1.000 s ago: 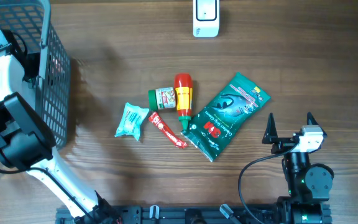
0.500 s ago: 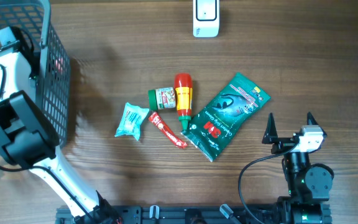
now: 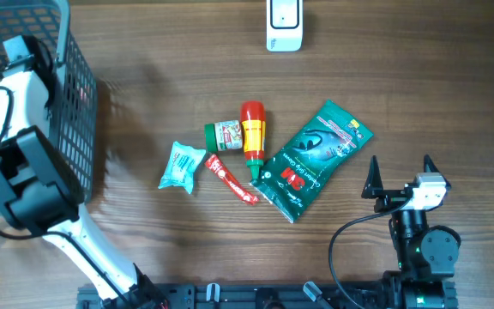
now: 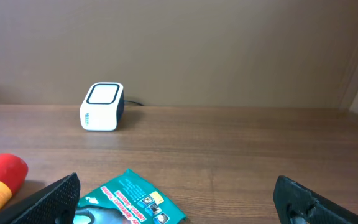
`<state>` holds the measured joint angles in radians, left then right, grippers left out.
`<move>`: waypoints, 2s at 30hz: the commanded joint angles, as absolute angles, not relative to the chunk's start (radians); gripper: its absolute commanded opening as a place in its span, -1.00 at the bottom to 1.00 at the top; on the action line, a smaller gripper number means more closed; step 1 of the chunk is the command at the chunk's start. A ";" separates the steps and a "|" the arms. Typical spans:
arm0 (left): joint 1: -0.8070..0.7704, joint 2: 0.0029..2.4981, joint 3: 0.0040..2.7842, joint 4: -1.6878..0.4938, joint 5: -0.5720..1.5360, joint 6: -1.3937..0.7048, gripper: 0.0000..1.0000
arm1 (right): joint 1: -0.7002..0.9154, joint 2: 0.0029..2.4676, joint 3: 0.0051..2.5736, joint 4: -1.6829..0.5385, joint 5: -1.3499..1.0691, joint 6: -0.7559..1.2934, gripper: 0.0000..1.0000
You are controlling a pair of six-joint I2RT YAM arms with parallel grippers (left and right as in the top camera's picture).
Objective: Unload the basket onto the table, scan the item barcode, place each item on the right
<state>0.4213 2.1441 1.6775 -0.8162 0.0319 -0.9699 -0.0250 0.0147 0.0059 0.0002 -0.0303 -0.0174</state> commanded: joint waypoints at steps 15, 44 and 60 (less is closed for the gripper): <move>0.524 1.663 1.653 -0.910 -0.001 -0.874 -0.63 | -0.019 0.014 0.006 0.002 -0.047 -0.026 1.00; 0.424 2.177 1.653 -0.826 0.006 -0.866 0.99 | -0.019 0.014 0.006 0.002 -0.047 -0.026 1.00; 0.451 2.216 1.657 -0.879 0.002 -0.710 -0.51 | -0.019 0.014 0.006 0.002 -0.047 -0.026 1.00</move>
<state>0.4297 2.1593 1.6691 -0.8417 -0.0097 -0.7609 -0.0250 0.0147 0.0059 0.0002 -0.0307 -0.0174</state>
